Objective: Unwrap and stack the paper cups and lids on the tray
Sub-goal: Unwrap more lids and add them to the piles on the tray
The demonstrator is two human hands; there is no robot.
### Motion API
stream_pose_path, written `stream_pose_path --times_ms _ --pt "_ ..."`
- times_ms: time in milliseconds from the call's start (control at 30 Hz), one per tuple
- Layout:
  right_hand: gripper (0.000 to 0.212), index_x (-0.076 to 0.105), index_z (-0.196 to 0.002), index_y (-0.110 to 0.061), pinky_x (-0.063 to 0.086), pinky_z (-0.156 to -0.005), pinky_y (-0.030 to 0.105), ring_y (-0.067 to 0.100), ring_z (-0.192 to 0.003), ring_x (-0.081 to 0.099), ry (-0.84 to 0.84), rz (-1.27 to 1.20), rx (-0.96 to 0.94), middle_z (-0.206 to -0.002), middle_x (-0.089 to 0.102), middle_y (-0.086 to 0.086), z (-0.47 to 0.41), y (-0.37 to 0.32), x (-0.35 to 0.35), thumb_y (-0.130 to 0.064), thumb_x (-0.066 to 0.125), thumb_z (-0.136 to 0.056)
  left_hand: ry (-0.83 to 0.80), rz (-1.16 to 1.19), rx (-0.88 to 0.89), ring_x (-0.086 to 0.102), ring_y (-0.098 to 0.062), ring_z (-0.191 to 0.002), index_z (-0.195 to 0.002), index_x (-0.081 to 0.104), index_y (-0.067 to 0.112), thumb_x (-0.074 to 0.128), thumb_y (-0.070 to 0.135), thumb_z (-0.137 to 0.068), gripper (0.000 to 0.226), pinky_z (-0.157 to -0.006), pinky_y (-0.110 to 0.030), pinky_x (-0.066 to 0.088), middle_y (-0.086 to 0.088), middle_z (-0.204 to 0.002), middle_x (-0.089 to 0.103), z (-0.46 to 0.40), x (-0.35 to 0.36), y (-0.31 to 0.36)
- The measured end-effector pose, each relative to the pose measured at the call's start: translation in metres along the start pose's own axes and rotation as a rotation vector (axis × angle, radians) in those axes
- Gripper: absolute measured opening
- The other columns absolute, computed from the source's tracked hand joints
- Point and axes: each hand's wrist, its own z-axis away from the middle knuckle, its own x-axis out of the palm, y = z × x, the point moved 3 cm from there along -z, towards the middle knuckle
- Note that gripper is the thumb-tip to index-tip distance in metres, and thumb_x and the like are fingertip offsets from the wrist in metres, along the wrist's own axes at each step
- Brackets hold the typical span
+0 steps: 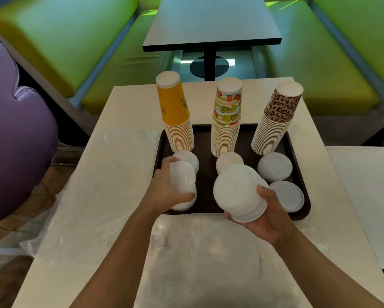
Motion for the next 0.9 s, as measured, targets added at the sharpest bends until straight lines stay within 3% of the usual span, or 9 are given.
stream_pose_path --times_ms 100,200,567,733,900 --pt "0.097 0.059 -0.113 -0.021 0.058 -0.063 0.043 0.031 -0.087 0.068 -0.009 -0.009 -0.003 -0.101 0.069 0.014 -0.001 -0.004 -0.002 -0.025 0.097 -0.024 -0.002 -0.290 -0.020 0.040 -0.030 -0.118 -0.138 0.021 0.033 0.082 0.035 -0.065 0.096 -0.093 -0.041 0.042 -0.010 -0.130 0.038 -0.006 0.015 -0.014" --pt "0.094 0.060 -0.110 -0.021 0.058 -0.063 0.042 0.030 -0.086 0.069 -0.015 -0.022 -0.011 -0.100 0.070 0.014 -0.002 -0.008 -0.003 -0.024 0.097 -0.023 0.009 -0.402 -0.021 0.036 -0.031 -0.122 -0.139 0.021 0.033 0.082 0.039 -0.063 0.098 -0.098 -0.044 0.043 -0.013 -0.134 0.035 -0.010 0.029 -0.026" --pt "0.091 0.061 -0.111 -0.020 0.059 -0.065 0.042 0.030 -0.087 0.069 -0.031 -0.022 0.007 -0.101 0.069 0.014 -0.002 -0.009 -0.007 -0.023 0.097 -0.027 0.041 -0.457 -0.036 0.035 -0.029 -0.127 -0.142 0.020 0.033 0.082 0.043 -0.063 0.101 -0.100 -0.050 0.044 -0.010 -0.143 0.029 -0.017 0.038 -0.039" --pt "0.093 0.059 -0.113 -0.021 0.058 -0.066 0.042 0.030 -0.089 0.068 -0.037 -0.018 0.014 -0.102 0.068 0.014 -0.001 -0.008 -0.007 -0.025 0.096 -0.028 0.021 -0.413 -0.053 0.032 -0.029 -0.131 -0.145 0.013 0.033 0.085 0.049 -0.057 0.115 -0.102 -0.051 0.042 -0.009 -0.147 0.025 -0.013 0.036 -0.038" --pt "0.092 0.061 -0.109 -0.021 0.059 -0.064 0.043 0.030 -0.086 0.069 -0.037 -0.026 -0.003 -0.099 0.069 0.014 0.001 -0.009 -0.005 -0.024 0.097 -0.025 0.061 -0.441 -0.021 0.017 -0.028 -0.140 -0.149 0.004 0.029 0.082 0.054 -0.059 0.122 -0.109 -0.051 0.032 -0.006 -0.154 0.015 0.001 0.022 -0.020"
